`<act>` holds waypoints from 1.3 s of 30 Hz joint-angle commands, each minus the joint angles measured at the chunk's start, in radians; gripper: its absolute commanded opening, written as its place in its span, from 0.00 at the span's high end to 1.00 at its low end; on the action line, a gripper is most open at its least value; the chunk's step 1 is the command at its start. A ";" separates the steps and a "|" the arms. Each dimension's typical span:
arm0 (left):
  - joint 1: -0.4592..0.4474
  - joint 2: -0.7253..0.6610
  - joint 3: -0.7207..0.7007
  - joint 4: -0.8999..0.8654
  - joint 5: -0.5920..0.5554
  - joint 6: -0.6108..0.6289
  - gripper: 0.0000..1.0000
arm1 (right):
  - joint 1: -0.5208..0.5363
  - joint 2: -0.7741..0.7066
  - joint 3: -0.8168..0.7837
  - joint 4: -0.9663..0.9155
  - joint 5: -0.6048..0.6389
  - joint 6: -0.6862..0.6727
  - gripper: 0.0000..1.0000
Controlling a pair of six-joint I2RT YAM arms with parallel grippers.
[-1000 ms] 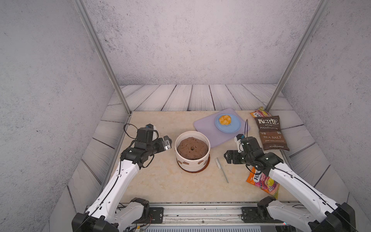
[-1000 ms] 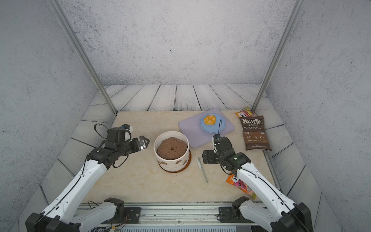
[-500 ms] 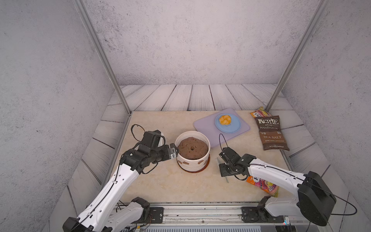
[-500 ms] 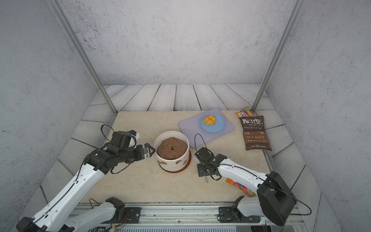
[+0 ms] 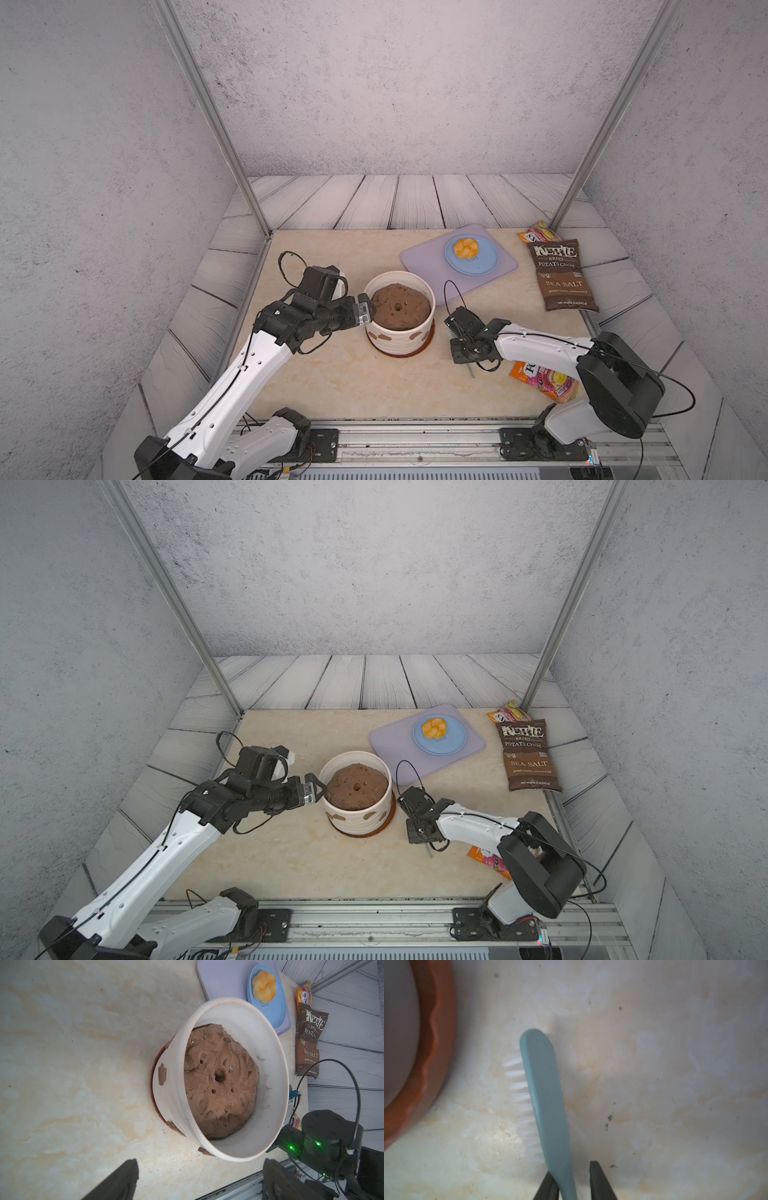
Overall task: Scrub the dried mud off the ceramic pot
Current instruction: Pick up the brush from the center of the board.
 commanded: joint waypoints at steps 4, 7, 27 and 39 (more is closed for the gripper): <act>-0.008 0.015 0.031 0.014 0.024 0.011 0.00 | 0.004 0.019 -0.039 0.025 0.034 0.018 0.83; -0.008 0.023 0.030 0.016 0.030 0.021 0.01 | 0.004 0.011 -0.057 0.034 0.044 0.025 0.90; -0.017 0.016 0.017 0.307 0.118 -0.184 0.02 | 0.000 -0.367 0.203 -0.146 0.108 -0.144 1.00; -0.108 0.090 0.096 0.547 0.030 -0.280 0.01 | 0.003 -0.266 0.530 -0.142 -0.275 -0.213 1.00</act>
